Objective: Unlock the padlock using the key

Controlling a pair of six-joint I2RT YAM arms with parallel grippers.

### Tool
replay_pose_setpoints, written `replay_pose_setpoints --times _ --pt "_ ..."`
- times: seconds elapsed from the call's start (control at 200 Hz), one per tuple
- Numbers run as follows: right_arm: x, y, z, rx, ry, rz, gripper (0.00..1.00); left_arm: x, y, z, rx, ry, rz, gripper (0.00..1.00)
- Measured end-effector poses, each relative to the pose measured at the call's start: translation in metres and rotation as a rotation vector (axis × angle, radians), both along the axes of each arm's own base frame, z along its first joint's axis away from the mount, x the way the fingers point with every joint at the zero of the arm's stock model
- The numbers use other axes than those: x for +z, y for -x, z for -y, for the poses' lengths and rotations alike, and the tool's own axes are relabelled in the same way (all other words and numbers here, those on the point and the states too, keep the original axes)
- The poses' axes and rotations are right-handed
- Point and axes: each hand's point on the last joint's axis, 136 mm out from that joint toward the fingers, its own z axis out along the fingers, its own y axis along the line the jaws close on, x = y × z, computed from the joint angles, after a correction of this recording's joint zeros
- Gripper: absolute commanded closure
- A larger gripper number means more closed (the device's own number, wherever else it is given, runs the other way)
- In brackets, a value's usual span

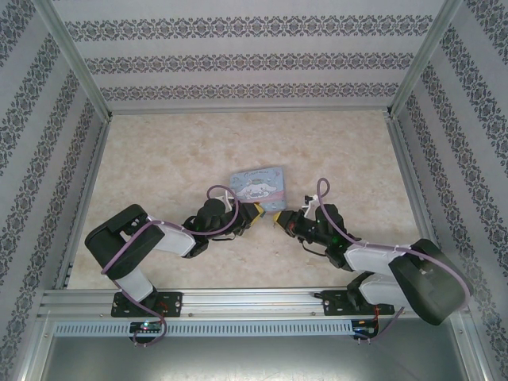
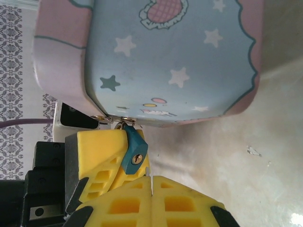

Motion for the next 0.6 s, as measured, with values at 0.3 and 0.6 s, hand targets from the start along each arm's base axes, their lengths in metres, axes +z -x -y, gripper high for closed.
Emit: replay_pose_setpoints --times 0.3,0.6 --pt "0.001 -0.003 -0.008 -0.024 -0.043 -0.037 1.00 0.003 -0.002 0.000 0.011 0.013 0.001 1.00" --pt "0.006 -0.009 -0.008 -0.079 -0.078 -0.060 1.00 0.008 -0.006 -0.001 0.031 0.028 0.016 1.00"
